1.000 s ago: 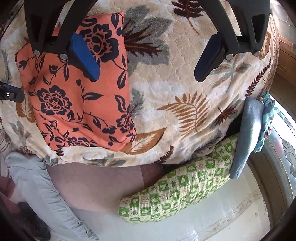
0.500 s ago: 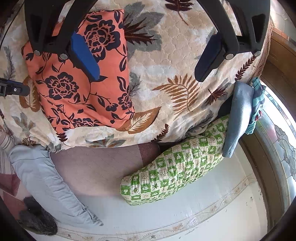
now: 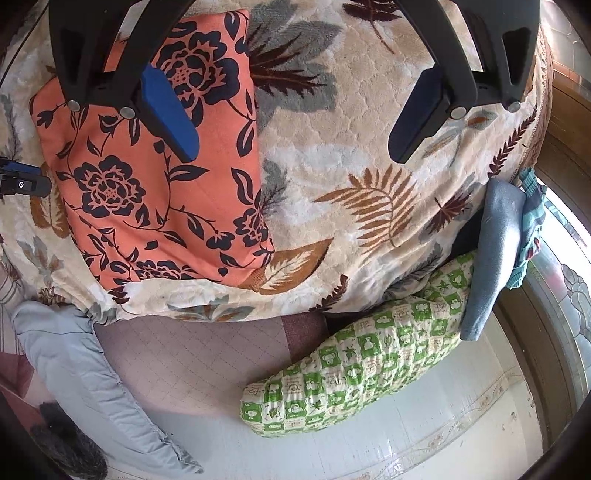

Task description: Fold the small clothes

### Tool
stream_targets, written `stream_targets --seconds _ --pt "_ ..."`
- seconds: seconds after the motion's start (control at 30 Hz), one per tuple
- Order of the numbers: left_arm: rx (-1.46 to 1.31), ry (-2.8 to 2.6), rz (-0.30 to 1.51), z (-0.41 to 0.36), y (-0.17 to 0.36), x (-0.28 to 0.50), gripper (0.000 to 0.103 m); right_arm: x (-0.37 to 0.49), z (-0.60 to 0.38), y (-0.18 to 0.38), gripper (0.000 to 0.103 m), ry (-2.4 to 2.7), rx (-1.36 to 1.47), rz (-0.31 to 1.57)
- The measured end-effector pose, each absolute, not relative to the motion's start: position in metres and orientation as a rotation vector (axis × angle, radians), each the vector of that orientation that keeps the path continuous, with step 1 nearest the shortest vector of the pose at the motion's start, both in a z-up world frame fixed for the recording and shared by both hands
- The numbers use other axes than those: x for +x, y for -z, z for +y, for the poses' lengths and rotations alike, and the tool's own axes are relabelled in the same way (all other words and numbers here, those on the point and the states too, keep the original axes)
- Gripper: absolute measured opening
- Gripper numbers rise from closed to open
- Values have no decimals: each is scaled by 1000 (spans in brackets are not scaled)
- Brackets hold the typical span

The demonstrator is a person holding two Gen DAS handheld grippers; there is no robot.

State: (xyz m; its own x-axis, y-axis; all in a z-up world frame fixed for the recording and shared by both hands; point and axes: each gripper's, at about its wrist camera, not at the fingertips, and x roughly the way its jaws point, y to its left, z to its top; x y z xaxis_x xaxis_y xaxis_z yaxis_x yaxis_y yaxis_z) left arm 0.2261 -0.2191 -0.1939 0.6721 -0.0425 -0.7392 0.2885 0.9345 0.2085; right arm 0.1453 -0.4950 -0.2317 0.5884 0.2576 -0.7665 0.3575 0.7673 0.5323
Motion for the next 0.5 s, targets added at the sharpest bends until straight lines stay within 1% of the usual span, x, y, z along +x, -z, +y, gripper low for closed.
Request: stream_targets --seconds 0.23,0.4,0.5 --pt "180 322 1055 -222 228 257 103 141 -511 241 68 82 769 977" --pt "142 406 1155 -231 250 270 103 142 -515 250 71 48 854 987" --pt "101 450 1193 -234 260 271 103 146 -511 259 71 36 875 1008"
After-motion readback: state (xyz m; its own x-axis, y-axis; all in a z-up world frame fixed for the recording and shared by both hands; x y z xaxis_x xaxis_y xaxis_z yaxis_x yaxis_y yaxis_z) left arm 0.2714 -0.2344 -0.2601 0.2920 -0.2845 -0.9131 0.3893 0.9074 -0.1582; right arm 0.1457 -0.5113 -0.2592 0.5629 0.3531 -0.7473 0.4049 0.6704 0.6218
